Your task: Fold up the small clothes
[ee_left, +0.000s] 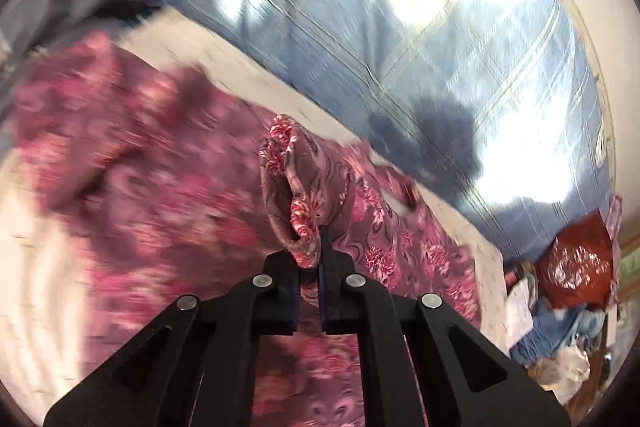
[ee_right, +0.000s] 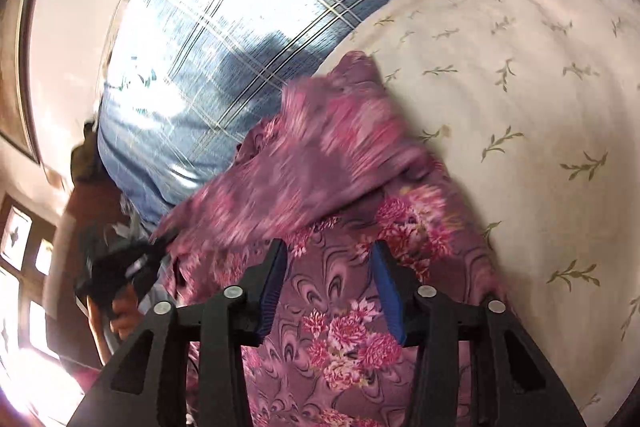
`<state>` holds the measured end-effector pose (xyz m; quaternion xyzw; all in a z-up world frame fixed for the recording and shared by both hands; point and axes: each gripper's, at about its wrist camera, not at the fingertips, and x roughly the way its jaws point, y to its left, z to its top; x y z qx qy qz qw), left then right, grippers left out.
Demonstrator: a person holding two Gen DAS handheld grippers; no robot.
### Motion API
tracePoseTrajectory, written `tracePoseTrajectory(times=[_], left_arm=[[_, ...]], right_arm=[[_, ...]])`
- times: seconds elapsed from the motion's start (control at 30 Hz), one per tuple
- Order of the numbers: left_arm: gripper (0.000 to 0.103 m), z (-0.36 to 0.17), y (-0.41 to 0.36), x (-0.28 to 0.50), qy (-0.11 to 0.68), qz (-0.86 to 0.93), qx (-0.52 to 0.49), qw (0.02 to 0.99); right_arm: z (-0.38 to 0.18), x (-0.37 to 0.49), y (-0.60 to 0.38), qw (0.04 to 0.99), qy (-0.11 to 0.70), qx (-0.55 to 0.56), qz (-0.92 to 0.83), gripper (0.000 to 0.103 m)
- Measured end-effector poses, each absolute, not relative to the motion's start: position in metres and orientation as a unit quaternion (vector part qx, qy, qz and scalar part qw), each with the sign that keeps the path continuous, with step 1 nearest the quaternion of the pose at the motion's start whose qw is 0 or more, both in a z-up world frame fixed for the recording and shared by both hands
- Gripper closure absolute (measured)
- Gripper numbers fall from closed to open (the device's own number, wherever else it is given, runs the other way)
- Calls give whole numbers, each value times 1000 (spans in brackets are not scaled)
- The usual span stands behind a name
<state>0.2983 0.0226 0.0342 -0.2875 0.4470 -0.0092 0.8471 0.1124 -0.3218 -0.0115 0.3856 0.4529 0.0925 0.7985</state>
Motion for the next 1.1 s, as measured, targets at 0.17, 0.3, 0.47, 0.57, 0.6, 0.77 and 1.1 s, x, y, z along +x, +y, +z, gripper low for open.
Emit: tracePoseTrajectory(times=[0.17, 0.3, 0.47, 0.57, 0.6, 0.77, 1.1], left_arm=[[98, 24, 32, 296, 468, 4, -270, 842], [98, 9, 27, 300, 491, 5, -280, 825], [96, -13, 21, 307, 517, -1, -250, 818], [93, -28, 20, 307, 533, -2, -239, 812], [90, -24, 21, 304, 534, -7, -233, 812], [89, 10, 31, 281, 518, -42, -259, 814], [42, -14, -36, 323, 547, -45, -165, 820]], right_arm=[[-28, 130, -320, 777, 446, 435, 87, 54], [-35, 147, -330, 768, 426, 477, 48, 87], [-23, 151, -344, 813, 406, 417, 11, 99], [-43, 151, -347, 800, 434, 414, 7, 101], [-41, 147, -346, 799, 435, 415, 7, 98], [2, 129, -328, 834, 422, 356, 12, 90], [-1, 188, -246, 875, 425, 226, 53, 62]])
